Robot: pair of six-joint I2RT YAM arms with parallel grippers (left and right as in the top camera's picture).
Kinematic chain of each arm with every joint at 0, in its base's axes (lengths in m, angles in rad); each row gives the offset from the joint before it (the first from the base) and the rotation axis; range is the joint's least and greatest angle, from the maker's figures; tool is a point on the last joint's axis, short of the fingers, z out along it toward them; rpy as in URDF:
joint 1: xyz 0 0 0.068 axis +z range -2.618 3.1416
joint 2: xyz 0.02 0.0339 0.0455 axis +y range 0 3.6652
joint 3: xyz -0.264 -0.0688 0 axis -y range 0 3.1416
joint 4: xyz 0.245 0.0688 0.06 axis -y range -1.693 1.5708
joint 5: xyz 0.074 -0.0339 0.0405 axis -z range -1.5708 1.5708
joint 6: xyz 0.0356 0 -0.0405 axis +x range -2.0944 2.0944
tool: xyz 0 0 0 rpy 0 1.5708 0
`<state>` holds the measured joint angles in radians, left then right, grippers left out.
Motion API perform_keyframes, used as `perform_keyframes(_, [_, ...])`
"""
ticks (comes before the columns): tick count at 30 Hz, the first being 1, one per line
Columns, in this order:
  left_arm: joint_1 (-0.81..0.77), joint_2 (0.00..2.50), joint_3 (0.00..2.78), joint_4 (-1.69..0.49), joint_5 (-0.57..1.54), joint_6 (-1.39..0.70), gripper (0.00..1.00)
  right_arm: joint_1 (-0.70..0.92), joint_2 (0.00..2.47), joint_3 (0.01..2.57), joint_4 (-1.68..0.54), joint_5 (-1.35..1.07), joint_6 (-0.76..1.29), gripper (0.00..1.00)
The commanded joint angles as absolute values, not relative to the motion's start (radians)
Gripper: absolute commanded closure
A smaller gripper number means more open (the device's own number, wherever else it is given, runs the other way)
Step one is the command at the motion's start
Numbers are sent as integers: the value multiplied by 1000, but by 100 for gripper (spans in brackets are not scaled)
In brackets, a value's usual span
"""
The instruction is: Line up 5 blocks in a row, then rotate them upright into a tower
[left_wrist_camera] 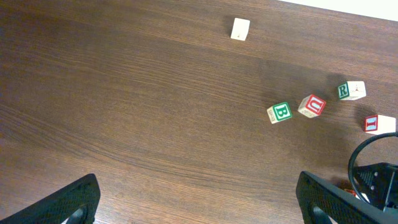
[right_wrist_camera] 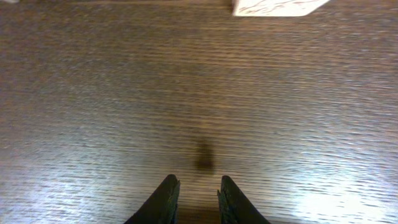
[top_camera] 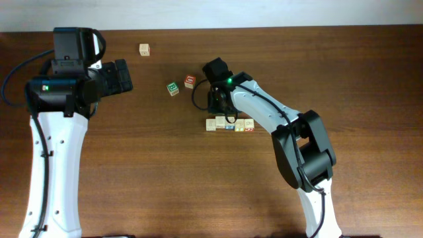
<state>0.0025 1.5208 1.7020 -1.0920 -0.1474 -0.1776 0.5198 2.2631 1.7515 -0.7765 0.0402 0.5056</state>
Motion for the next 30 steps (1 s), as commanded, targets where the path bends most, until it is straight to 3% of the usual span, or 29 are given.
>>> perform_keyframes(1, [8, 1526, 1719, -1091, -158, -190, 1, 519, 2286, 1772, -795, 76, 533, 77])
perform_keyframes(30, [8, 1526, 1719, -1091, -158, -190, 1, 519, 2286, 1772, -883, 35, 533, 77])
